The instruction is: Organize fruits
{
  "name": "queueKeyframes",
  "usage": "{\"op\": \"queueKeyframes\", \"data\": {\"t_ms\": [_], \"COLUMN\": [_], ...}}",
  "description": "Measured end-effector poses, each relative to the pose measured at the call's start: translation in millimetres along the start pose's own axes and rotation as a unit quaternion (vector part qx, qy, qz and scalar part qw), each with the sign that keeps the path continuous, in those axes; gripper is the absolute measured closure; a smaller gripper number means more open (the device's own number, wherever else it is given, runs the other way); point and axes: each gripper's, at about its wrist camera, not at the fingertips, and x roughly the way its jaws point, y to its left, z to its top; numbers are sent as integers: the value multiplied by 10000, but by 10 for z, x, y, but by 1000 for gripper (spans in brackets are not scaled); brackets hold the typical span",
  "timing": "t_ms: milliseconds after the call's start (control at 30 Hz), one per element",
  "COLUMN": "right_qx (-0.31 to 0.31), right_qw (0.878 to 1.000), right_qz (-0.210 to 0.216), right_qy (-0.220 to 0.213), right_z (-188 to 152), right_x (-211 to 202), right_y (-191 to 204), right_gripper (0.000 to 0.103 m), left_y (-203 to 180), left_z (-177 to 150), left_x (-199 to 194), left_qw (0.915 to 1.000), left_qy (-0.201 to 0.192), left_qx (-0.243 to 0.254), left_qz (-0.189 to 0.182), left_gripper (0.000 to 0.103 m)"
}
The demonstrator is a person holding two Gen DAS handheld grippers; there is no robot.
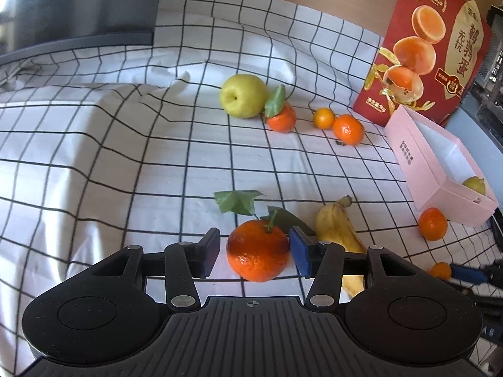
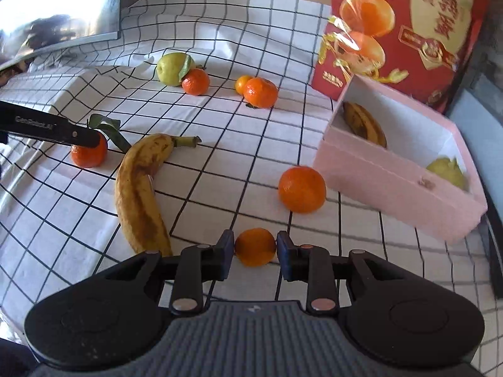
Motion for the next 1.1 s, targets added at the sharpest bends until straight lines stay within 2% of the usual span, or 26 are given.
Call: {"op": "queueKeyframes", "data": {"t_ms": [133,300,367,600,667,900,1000,1100], "right_qx": [235,409,376,414,367,368,369,301], "right_qw": [9996,9991,9992,9991,9992,9992,9991,9991], "right_qz": [66,56,72,82,112,131,143,161], "right_qy": [151,111,100,77,87,40,178,243], "right_z": [-94,-142,-157,-174,-182,-208,-211,-192], "right_x": [28,14,16,20,33,38,78,83], "right_y": [-45,-69,-47,-32,-11,8,-5,-3], "right_gripper": [67,52,42,30,21,15,0,0], "left_y": [-21,8,13,18,27,43,88,76], "left_z": [2,6,5,11,12,5,-18,-42], "left_x": [116,153,161,163,162,146,89,-20], "left_qw": [9998,9998,9998,9997,9997,9996,9992,9992], "left_qy": [183,212,219,228,241,240,255,213], "left_qx": [67,-1,-17,39,55,47,-207,-151], "left_qz": [66,23,13,-34,-68,-134,-226,-295], "left_gripper": [51,51,51,51,51,52,52,52]}}
